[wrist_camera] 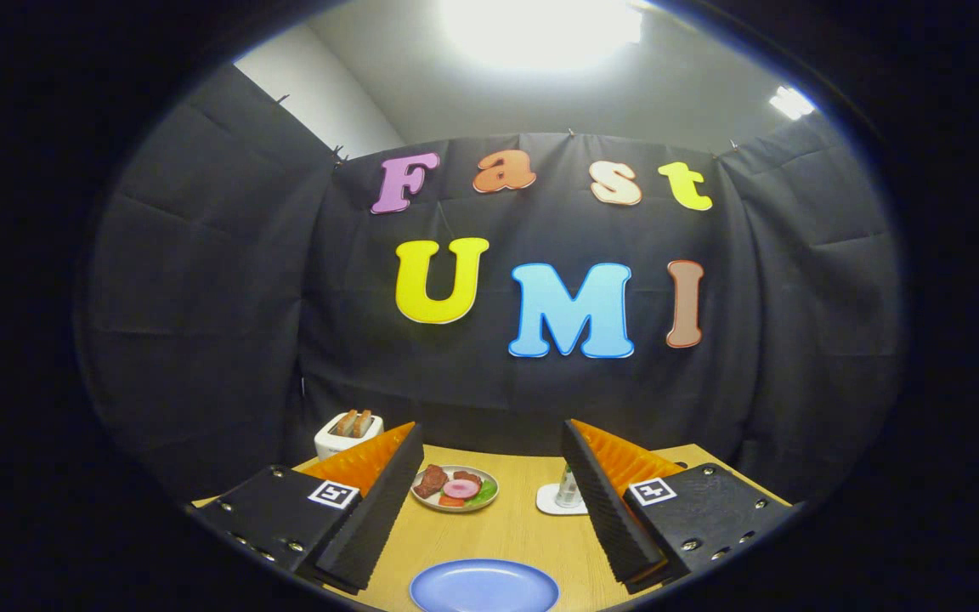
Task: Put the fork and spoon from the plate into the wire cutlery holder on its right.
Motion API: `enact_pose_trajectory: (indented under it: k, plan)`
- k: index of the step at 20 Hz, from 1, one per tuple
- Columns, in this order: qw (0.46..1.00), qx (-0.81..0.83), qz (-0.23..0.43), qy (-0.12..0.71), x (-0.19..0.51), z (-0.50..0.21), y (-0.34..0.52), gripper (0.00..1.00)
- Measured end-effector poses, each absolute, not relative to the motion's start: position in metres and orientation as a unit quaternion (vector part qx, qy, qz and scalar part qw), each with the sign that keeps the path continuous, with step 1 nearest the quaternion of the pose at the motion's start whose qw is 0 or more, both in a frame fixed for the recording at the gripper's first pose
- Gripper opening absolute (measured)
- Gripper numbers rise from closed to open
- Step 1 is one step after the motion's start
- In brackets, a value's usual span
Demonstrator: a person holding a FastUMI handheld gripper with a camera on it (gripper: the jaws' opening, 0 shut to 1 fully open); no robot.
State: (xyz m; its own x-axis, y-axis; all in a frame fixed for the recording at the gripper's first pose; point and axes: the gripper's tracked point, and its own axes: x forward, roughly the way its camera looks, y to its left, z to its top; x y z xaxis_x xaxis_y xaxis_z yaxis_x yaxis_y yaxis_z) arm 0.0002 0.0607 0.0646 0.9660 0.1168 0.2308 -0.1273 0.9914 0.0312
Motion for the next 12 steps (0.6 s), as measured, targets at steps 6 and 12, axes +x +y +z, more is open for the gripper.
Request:
enact_pose_trajectory:
  k: [6, 12]
  plan:
    - [0.986, 0.012, 0.099, -0.136, -0.012, 0.081, 0.092, 0.99]
    - [0.986, 0.017, 0.093, -0.138, -0.011, 0.080, 0.092, 0.99]
